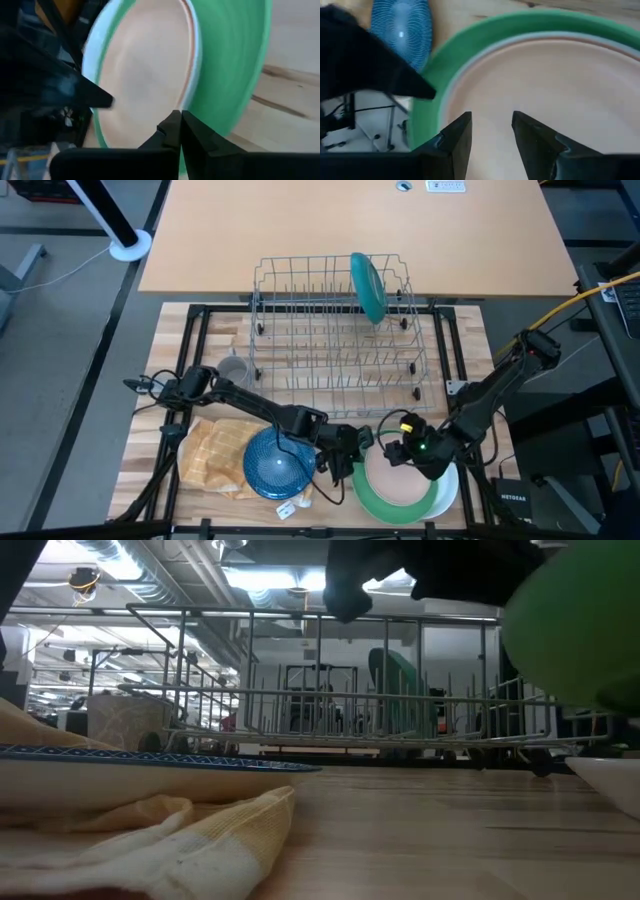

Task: Sort dishes
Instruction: Move the stacked plates to the bottom left of the table

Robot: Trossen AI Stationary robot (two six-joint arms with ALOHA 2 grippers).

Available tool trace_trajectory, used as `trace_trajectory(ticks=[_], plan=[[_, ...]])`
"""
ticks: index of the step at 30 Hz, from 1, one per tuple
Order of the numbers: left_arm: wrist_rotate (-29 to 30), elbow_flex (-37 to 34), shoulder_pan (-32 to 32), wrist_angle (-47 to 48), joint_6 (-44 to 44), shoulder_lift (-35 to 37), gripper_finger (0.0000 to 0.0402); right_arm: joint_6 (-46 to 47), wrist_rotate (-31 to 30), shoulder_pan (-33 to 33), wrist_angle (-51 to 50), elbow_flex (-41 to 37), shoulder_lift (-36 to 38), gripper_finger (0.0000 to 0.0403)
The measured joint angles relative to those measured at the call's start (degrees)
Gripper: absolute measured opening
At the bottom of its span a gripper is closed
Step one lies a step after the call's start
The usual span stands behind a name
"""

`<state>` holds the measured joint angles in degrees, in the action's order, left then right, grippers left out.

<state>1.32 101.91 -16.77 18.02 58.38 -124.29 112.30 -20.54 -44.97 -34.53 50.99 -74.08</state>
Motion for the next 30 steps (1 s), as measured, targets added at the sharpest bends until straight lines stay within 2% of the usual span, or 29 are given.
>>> trace_trajectory(ticks=[5, 14, 18, 22, 26, 30], plan=[[-0.15, 0.0, 0.42, -0.2, -0.54, 0.02, 0.0, -0.31, 1.16, -0.04, 0.02, 0.02, 2.03, 0.0152], [-0.15, -0.01, 0.61, -0.97, -1.31, 0.02, 0.0003, 2.89, 7.94, -0.04, -0.92, 0.14, 2.71, 0.0152], [-0.36, 0.0, 0.59, -1.18, -3.27, 0.02, 0.0003, 4.78, 12.38, -0.07, -9.85, 2.9, 2.71, 0.0152], [-2.59, 0.0, 1.05, -1.14, -9.06, -0.19, 0.0003, 6.22, 14.14, -0.04, -20.61, 6.46, 2.78, 0.0152], [-5.04, -0.02, 1.39, -1.0, -13.27, -0.72, 0.0004, 6.18, 14.11, 0.0, -22.25, 6.9, 2.68, 0.0152], [-4.97, -0.02, 1.74, -1.16, -15.01, -2.72, 0.0004, 6.17, 13.98, 0.0, -22.2, 6.9, 1.77, 0.0152]])
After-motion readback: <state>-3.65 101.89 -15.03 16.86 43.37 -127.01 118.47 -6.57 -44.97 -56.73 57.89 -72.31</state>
